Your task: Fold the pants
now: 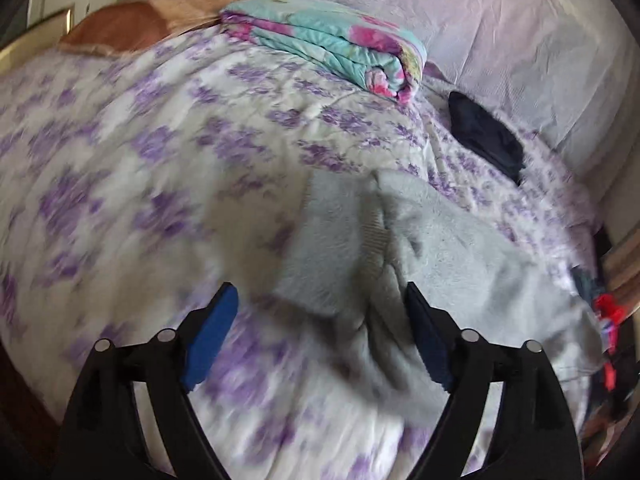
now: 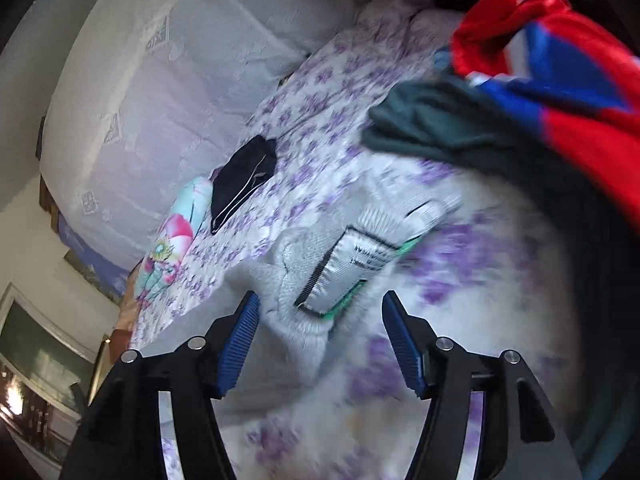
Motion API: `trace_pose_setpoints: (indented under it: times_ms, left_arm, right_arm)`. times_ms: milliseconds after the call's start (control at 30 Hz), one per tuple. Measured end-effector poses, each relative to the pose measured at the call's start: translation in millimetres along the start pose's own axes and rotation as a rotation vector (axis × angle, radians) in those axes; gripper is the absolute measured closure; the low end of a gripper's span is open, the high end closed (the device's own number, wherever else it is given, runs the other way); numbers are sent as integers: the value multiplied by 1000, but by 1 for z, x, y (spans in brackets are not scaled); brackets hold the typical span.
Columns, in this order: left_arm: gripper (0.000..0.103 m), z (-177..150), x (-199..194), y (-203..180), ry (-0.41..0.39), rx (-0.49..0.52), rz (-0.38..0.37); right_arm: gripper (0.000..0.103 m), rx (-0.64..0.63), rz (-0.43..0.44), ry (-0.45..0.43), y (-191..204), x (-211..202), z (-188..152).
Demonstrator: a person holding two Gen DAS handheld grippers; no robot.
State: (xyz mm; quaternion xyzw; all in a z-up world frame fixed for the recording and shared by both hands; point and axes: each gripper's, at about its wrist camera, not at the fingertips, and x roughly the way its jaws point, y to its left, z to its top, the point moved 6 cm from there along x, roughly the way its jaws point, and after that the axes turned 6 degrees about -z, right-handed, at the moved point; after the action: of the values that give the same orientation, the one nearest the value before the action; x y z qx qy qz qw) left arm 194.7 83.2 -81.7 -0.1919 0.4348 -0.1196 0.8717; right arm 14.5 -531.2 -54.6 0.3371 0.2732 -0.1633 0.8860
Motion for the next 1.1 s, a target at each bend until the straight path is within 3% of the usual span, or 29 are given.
trace_pose_setpoints:
  times_ms: [167,267,500,600,833,967,1000,1033,1067,1100]
  left_arm:
    - [22,-13,-36,2,1,-61,-30]
    - [22,-29,-38,-10,73,-92,-129]
    - [23,-51,-9,-52,167,-111,-247]
    - [48,-46,5,-57,199,-157,-276]
    - [52,-37,-3,-58,167,-135,-239]
    - [56,-33,16,-55,187,-166,-242]
    - [68,-32,16,-54,182,-175,-237]
    - [77,-29,13,-53,164,-177,-236]
    - [79,-26,9,-53,150,-176,-257]
    - [91,-21,2,-53,131,-173,-283]
  right_arm:
    - [34,-121,-33,-95,15,-58,-22]
    - [23,-132,3,-132,30,-70,-36]
    - [10,-198,122,-67,96,-51,-58]
    - [9,-211,138,-63,107,-46,-61]
    - [9,-171,140,-21,101,-35,-68]
    - [9,-157,136,-11,96,-30,-69]
    - [9,-153,132,-11,94,-30,-69]
    - [9,-145,124,-11,92,-30,-68]
    - [9,-130,121,-8,88,-30,-66]
    - [9,-118,120,-4,84,-29,-65]
